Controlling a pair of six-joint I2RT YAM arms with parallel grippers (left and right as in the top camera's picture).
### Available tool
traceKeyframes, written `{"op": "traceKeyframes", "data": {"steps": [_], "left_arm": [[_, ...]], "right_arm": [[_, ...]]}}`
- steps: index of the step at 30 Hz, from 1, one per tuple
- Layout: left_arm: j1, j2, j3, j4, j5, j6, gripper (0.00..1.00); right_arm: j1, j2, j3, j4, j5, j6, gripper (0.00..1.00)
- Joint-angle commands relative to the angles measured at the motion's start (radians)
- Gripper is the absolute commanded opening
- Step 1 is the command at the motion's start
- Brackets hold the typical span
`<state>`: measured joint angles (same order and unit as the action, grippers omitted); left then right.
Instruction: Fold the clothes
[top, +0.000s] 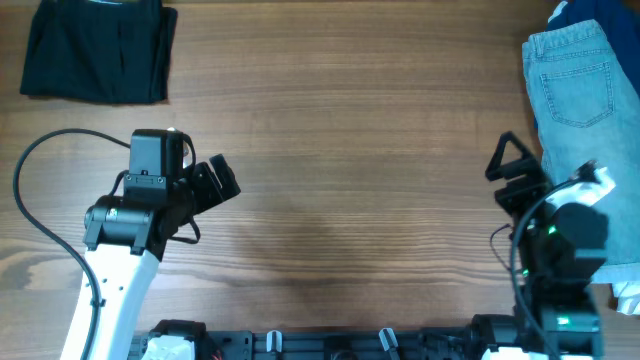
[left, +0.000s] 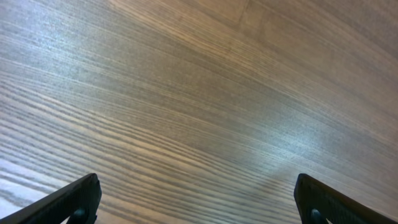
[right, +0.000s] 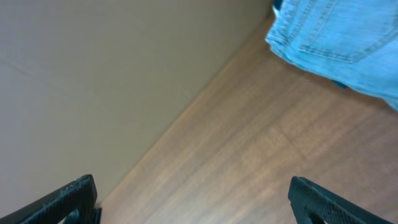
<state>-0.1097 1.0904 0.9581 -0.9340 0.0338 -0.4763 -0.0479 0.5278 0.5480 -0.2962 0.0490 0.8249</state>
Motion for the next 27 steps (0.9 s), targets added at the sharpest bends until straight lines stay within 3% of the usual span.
{"op": "traceKeyframes", "data": {"steps": [1,10,14,22,27], "left_arm": [[-0.005,0.004,-0.002,0.002,-0.013,-0.002,1.00],[-0.005,0.004,-0.002,0.002,-0.013,-0.002,1.00],[-0.005,0.004,-0.002,0.002,-0.013,-0.002,1.00],[-0.005,0.004,-0.002,0.003,-0.013,-0.002,1.00],[-0.005,0.004,-0.002,0.002,-0.013,-0.002,1.00]], "right_arm": [[-0.004,-0.089,-0.167,0.117,-0.002,0.027,1.00],[-0.004,-0.241,-0.448,0.389,-0.004,0.011,1.00],[-0.004,-0.326,-0.517,0.421,-0.004,-0.018,1.00],[-0.004,-0.477,-0.543,0.329,-0.012,-0.220,0.99],[-0.003,-0.525,-0.543,0.307,-0.065,-0.445,1.00]]}}
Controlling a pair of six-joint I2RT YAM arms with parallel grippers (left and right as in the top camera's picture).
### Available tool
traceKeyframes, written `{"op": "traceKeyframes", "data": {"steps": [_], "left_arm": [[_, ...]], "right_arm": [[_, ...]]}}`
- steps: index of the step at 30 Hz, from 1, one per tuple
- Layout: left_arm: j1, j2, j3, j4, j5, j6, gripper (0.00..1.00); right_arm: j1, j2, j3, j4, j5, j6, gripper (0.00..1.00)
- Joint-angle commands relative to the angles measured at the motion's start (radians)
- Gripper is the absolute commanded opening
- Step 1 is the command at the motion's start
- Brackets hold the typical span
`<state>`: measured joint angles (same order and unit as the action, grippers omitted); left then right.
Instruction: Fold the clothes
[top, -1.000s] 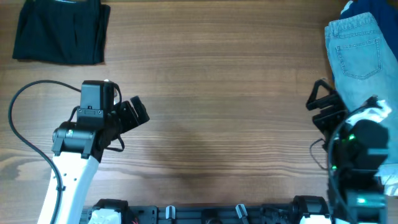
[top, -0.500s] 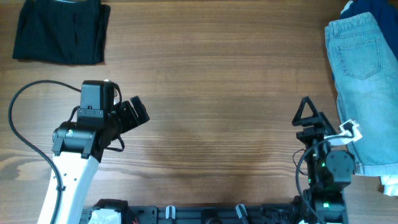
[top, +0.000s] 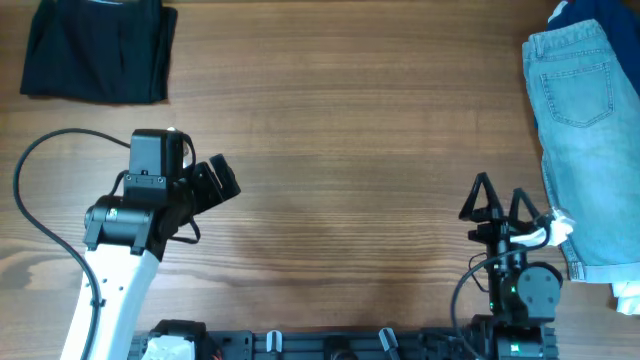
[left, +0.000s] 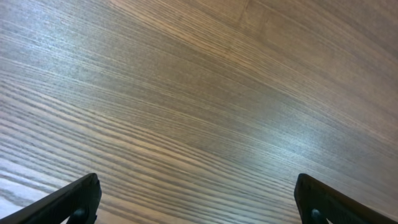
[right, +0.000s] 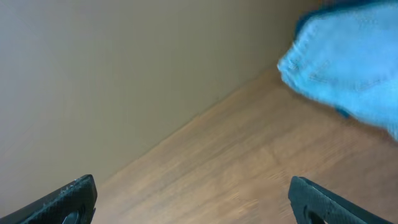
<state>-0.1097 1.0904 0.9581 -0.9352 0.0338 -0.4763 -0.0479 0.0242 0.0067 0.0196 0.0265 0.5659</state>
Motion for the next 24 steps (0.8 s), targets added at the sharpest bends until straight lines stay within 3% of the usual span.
{"op": "traceKeyframes", "data": {"steps": [1,11,24], "left_arm": [[-0.005,0.004,-0.002,0.003,-0.013,-0.002,1.00],[-0.005,0.004,-0.002,0.003,-0.013,-0.002,1.00],[-0.005,0.004,-0.002,0.003,-0.013,-0.002,1.00]], "right_arm": [[-0.003,-0.022,-0.002,-0.014,-0.050,-0.212,1.00],[-0.002,-0.022,-0.002,-0.017,-0.079,-0.528,1.00],[-0.002,-0.020,-0.002,-0.017,-0.079,-0.539,1.00]]}}
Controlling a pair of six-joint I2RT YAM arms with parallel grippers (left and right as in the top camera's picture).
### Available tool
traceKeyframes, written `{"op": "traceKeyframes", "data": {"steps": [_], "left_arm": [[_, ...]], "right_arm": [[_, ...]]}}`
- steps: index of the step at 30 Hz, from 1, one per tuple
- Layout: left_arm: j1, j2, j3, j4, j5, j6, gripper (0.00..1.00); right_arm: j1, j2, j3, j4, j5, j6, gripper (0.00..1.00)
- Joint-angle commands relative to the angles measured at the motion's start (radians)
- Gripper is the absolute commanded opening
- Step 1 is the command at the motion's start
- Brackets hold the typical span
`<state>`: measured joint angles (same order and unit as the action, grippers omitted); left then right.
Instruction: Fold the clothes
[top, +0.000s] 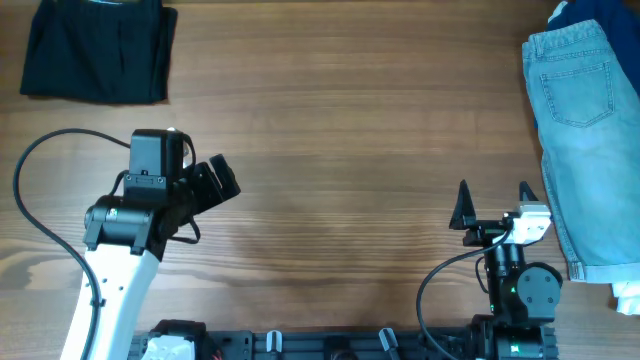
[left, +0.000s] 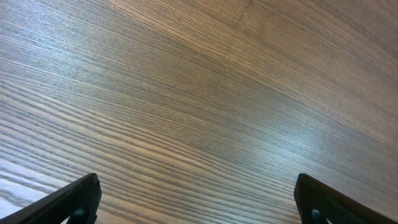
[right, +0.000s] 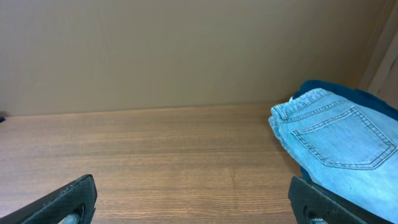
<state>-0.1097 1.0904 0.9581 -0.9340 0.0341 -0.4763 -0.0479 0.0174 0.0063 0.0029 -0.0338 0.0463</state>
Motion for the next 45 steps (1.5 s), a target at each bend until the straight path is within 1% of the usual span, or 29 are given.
{"op": "traceKeyframes", "data": {"steps": [1,24,28,32,35,38,39,41,45], "left_arm": [[-0.005,0.004,-0.002,0.002,-0.013,-0.002,1.00],[-0.005,0.004,-0.002,-0.005,-0.019,0.000,1.00],[-0.006,0.004,-0.005,0.019,-0.020,-0.002,1.00],[-0.006,-0.013,-0.037,0.124,-0.017,0.016,1.00],[-0.006,-0.063,-0.115,0.212,-0.017,0.040,1.00],[-0.006,-0.152,-0.243,0.309,-0.016,0.044,1.00],[-0.006,-0.213,-0.321,0.379,-0.017,0.044,1.00],[-0.006,-0.294,-0.419,0.486,-0.012,0.044,1.00],[-0.005,-0.491,-0.602,0.679,0.050,0.051,1.00]], "right_arm": [[-0.002,-0.013,-0.001,0.000,-0.019,-0.019,1.00],[-0.002,-0.013,-0.001,0.000,-0.019,-0.019,1.00],[-0.002,-0.013,-0.001,0.000,-0.019,-0.020,1.00],[-0.002,-0.013,-0.001,0.000,-0.019,-0.020,1.00],[-0.002,-0.013,-0.001,0.000,-0.019,-0.019,1.00],[-0.002,-0.013,-0.001,0.000,-0.019,-0.019,1.00],[-0.002,-0.013,-0.001,0.000,-0.019,-0.019,1.00],[-0.002,-0.013,-0.001,0.000,-0.019,-0.019,1.00],[-0.002,-0.013,-0.001,0.000,-0.019,-0.019,1.00]]}}
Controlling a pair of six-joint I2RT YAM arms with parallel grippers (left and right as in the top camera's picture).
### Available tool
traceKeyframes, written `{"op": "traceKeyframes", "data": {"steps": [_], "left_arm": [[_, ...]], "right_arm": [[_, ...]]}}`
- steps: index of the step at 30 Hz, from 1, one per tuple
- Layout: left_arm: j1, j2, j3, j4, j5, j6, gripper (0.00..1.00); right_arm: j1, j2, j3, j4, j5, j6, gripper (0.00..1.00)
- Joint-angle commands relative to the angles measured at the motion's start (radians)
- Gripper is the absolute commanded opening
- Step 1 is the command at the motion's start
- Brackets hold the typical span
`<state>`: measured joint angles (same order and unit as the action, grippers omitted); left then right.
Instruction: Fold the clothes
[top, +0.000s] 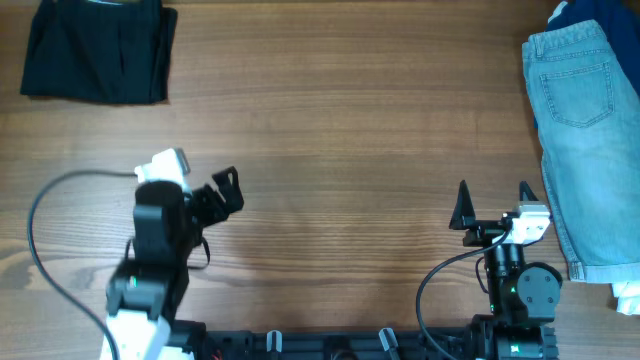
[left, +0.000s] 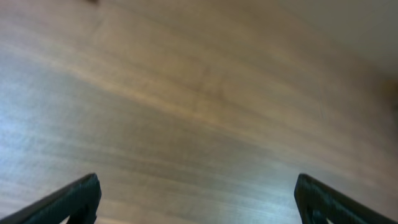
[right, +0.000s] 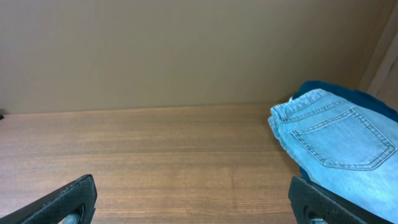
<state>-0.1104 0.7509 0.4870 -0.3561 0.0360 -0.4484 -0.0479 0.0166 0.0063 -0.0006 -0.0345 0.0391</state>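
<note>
Light blue jeans (top: 585, 130) lie flat along the table's right edge, over a darker blue garment (top: 575, 12); in the right wrist view the jeans (right: 339, 146) show at the right. A folded black garment (top: 98, 48) rests at the far left corner. My left gripper (top: 228, 192) stands open above bare wood at the left; its wrist view is blurred, fingers (left: 68, 202) wide apart. At the near right my right gripper (top: 492, 202) points away from me, open, with nothing between its fingers (right: 65, 202).
The wooden table (top: 350, 150) spreads between the two arms. A beige wall (right: 186, 50) rises behind its far edge. A white thing (top: 628, 292) shows at the near right corner, cut by the frame.
My left arm has drawn back toward the near edge and swung its gripper up, so its wrist view now looks blurred across the table. The right arm has not moved.
My right gripper stood open beside the jeans, tilted toward the wall. It then sat lower and nearer the front edge, then level, facing the far wall. The left arm stayed over bare wood until now, when it has pulled back. No garment has moved.
</note>
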Motion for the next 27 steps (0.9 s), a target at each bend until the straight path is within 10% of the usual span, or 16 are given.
{"op": "traceKeyframes", "data": {"steps": [1,27], "left_arm": [[-0.005,-0.212,-0.177,0.139,0.056,0.024,1.00],[0.048,-0.692,-0.481,0.329,0.030,0.135,1.00]], "right_arm": [[-0.002,-0.012,-0.001,0.003,-0.018,-0.013,1.00],[-0.002,-0.012,-0.001,0.003,-0.018,-0.013,1.00]]}}
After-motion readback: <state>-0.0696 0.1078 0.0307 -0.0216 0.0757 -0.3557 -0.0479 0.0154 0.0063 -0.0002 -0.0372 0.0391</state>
